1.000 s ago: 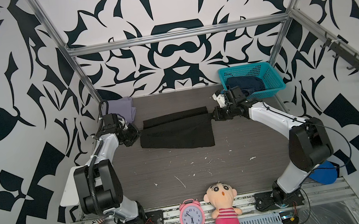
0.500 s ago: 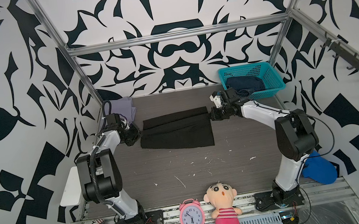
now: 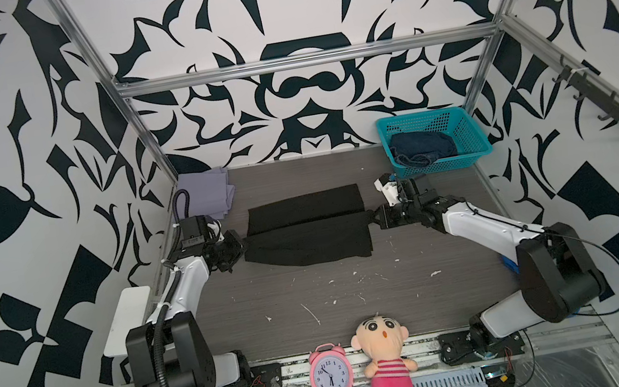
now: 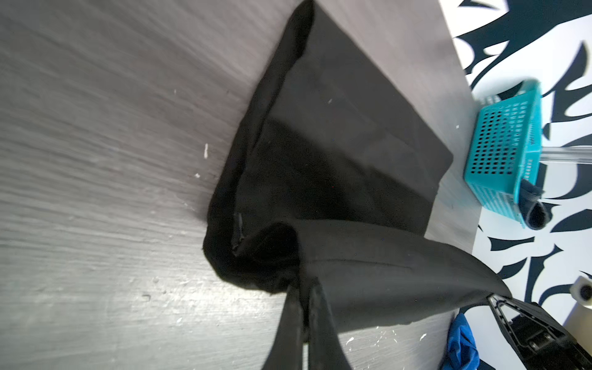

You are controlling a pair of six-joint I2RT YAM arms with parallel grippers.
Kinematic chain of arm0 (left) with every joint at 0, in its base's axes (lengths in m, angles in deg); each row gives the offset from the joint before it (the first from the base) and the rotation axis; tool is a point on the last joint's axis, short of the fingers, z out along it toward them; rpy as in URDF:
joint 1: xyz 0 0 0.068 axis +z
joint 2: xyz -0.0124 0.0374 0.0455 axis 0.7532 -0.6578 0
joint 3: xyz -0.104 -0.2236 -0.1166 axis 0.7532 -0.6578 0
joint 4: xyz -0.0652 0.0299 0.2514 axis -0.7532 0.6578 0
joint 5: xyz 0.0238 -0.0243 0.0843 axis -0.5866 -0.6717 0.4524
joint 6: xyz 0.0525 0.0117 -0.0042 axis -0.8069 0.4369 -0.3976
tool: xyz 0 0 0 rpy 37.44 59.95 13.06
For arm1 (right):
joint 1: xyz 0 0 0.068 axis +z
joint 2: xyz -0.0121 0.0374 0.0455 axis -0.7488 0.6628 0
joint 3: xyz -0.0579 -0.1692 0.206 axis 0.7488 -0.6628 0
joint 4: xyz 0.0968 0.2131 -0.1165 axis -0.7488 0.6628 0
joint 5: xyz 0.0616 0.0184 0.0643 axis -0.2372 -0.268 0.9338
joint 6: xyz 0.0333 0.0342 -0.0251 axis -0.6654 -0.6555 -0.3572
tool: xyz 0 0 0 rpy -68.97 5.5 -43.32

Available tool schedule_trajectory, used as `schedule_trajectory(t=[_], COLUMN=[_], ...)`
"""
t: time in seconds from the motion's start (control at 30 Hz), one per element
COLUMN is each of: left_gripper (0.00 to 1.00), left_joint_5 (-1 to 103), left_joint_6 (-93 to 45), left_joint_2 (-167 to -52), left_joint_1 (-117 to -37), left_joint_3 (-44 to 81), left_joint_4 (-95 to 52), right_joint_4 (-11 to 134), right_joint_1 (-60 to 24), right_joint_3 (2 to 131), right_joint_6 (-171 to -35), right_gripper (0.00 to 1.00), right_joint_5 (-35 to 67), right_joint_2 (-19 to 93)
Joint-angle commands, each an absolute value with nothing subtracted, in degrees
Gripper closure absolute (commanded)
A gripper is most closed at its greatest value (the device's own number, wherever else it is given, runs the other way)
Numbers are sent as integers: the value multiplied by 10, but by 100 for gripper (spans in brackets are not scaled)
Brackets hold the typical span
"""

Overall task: Fold and stack skirts
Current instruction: Fold the skirt at the center of the table.

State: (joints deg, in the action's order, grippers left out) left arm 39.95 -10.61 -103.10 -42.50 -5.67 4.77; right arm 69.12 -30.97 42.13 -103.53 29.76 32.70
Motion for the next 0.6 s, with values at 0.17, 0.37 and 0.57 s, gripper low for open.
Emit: schedule_trajectory(t=[0.17, 0.37, 0.57], left_gripper=[100, 100, 100], left_joint_5=[412, 409, 403], left_joint_6=[-89, -102, -106], left_joint_2=[-998, -1074, -1149], left_joint_1=[-413, -412, -412], left_joint_3=[48, 84, 92], left_joint_4=[54, 34, 5], right_joint_4=[700, 723, 738], right_joint_1=[-324, -326, -327], right_joint_3=[545, 630, 682], right_joint_6=[-1029, -1017, -1014], right_gripper=[100, 100, 100], right_joint_5=[253, 243, 240], right_joint_2=[292, 377, 443])
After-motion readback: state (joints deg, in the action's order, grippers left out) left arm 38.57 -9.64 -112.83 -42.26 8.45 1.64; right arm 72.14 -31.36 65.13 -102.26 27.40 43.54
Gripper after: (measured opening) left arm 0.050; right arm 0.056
